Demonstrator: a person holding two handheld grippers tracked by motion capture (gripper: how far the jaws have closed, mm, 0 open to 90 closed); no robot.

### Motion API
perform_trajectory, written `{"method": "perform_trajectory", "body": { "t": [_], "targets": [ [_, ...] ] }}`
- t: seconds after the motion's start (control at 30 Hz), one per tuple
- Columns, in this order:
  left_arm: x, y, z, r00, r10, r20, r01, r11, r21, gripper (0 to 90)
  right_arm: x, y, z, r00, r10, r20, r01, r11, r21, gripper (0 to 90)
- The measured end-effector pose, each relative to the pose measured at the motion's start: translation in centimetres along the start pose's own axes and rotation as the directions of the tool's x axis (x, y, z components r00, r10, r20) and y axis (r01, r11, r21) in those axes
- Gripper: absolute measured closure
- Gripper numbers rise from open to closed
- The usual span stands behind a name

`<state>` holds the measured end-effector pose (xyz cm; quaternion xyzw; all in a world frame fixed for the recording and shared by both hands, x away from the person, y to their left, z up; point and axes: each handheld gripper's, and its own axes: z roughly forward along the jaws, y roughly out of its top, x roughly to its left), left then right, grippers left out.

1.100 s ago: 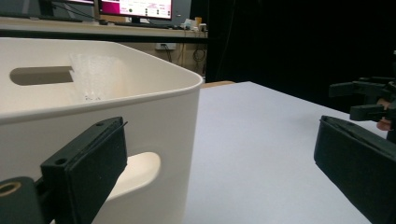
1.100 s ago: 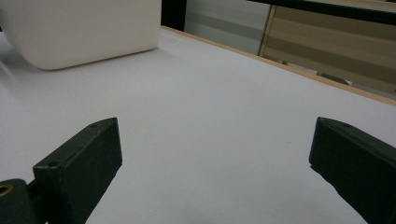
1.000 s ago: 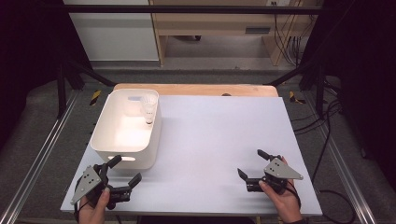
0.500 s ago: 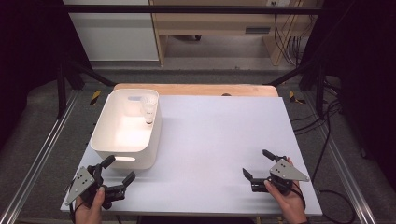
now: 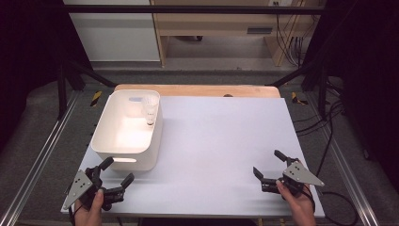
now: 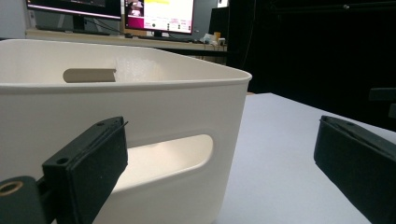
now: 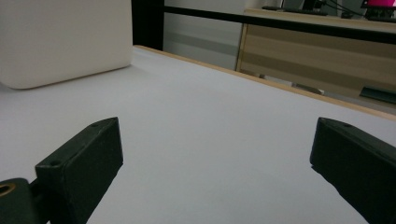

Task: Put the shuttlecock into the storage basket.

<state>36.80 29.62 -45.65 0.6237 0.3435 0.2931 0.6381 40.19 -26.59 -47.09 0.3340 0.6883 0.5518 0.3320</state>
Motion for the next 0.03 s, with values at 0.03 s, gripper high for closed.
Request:
{"method": "perform_trajectory", "body": {
  "t": [0.03],
  "targets": [
    [0.03,-0.06,0.04,1.0000,-0.002,-0.002,0.002,1.0000,-0.001,2.6,0.06,-0.22,0.39,0.9997,0.012,0.022,-0.013,0.999,0.036,2.7]
  ]
}}
